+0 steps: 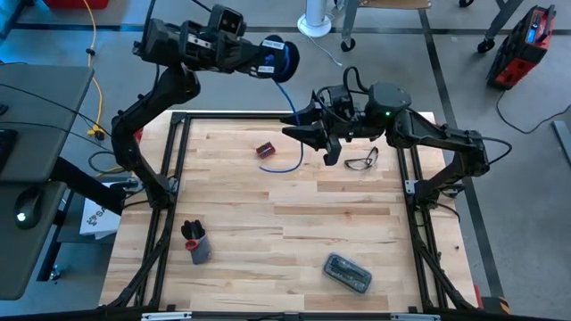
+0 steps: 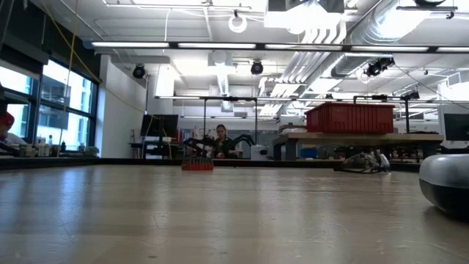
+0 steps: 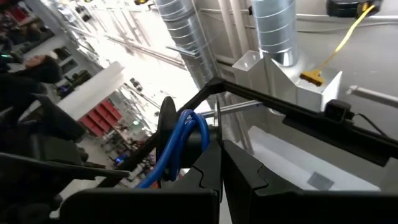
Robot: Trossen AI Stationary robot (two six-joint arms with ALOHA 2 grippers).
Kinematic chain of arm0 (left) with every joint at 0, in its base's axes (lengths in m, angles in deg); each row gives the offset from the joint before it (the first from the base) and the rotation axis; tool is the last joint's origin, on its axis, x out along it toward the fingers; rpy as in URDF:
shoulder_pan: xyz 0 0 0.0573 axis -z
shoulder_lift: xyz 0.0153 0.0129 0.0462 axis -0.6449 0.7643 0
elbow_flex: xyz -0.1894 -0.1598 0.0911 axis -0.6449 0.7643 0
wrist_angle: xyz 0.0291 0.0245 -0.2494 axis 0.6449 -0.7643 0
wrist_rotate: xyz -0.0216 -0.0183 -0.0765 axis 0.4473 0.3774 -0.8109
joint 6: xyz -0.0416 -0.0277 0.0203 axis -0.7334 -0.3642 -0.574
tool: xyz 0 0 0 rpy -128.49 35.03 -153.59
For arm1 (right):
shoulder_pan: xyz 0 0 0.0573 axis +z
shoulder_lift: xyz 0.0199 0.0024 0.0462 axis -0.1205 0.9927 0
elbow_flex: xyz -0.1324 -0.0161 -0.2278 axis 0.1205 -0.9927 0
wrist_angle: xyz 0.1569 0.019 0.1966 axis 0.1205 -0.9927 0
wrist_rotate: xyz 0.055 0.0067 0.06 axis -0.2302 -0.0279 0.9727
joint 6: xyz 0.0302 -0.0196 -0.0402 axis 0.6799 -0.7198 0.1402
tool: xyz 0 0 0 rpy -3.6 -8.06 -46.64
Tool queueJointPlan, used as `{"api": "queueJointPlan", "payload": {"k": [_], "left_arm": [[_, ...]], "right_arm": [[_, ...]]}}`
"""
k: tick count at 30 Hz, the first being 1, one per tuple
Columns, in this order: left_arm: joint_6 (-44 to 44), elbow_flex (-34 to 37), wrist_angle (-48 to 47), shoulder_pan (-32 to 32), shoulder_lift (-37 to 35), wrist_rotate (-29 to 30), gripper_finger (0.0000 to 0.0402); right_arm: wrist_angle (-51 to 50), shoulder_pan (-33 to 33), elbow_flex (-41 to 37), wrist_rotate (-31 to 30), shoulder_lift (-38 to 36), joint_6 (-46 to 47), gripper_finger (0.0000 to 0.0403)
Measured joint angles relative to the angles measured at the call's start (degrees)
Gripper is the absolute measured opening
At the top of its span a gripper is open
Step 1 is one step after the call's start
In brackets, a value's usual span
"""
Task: Coil cords
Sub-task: Coil the blue wire onto the spool
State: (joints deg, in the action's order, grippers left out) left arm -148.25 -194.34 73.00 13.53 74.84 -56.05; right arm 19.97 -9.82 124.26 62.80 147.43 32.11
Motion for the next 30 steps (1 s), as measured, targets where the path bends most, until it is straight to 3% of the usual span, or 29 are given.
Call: {"api": "queueJointPlan", "payload": {"k": [7,19,30], "left_arm": [[1.9,0.0,-1.7,0.0,-0.6,0.4,0.0],[1.9,0.0,-2.1,-0.3,-1.8,0.1,0.0],[3.5,0.0,-4.7,-0.3,-2.4,0.3,0.0]], "right_arm": [[0.0,-0.1,0.0,-0.5,0.0,-0.1,0.0122],[-0.9,-0.1,0.0,-2.6,0.0,-0.3,0.0005],[-0.9,-0.1,0.0,-2.6,-0.1,0.2,0.0015]]}}
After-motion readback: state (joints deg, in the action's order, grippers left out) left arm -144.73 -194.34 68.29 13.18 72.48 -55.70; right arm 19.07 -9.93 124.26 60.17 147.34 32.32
